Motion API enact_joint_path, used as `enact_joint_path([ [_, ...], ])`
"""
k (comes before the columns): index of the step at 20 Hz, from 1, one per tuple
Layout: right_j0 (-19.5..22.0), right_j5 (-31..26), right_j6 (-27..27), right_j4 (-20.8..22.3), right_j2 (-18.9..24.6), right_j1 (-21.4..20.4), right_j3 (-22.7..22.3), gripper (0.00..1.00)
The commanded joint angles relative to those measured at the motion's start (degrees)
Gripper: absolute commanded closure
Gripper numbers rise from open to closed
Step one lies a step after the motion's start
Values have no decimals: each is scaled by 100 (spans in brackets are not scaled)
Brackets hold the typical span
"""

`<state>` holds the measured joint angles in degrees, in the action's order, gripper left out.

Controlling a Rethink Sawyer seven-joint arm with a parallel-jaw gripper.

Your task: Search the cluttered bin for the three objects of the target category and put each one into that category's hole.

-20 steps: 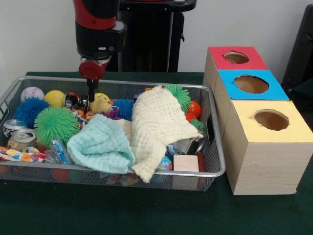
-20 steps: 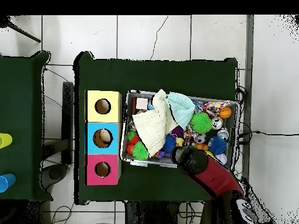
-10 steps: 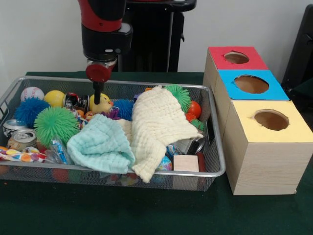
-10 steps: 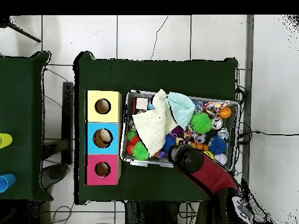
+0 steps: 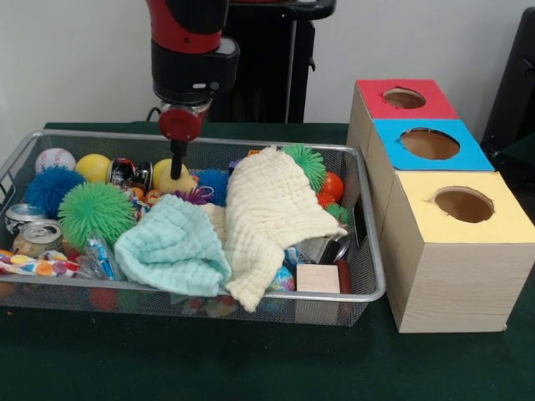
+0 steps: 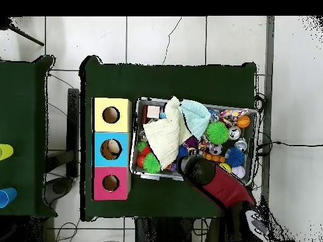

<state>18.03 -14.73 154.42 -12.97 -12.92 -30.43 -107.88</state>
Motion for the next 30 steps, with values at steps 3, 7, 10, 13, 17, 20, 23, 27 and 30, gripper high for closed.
enact_joint_path([
  [3,166,430,294,40,658,517,346,0],
  [7,246,444,263,32,738,524,396,0],
  [10,369,523,248,34,835,543,373,0],
  [13,353,642,183,141,760,584,431,0],
  [17,331,728,207,138,726,584,454,100],
  [20,314,666,177,135,707,558,469,100],
  [23,250,540,172,124,635,490,454,100],
  [27,30,41,199,75,400,139,395,100],
  [30,-216,-630,98,160,89,-294,437,100],
])
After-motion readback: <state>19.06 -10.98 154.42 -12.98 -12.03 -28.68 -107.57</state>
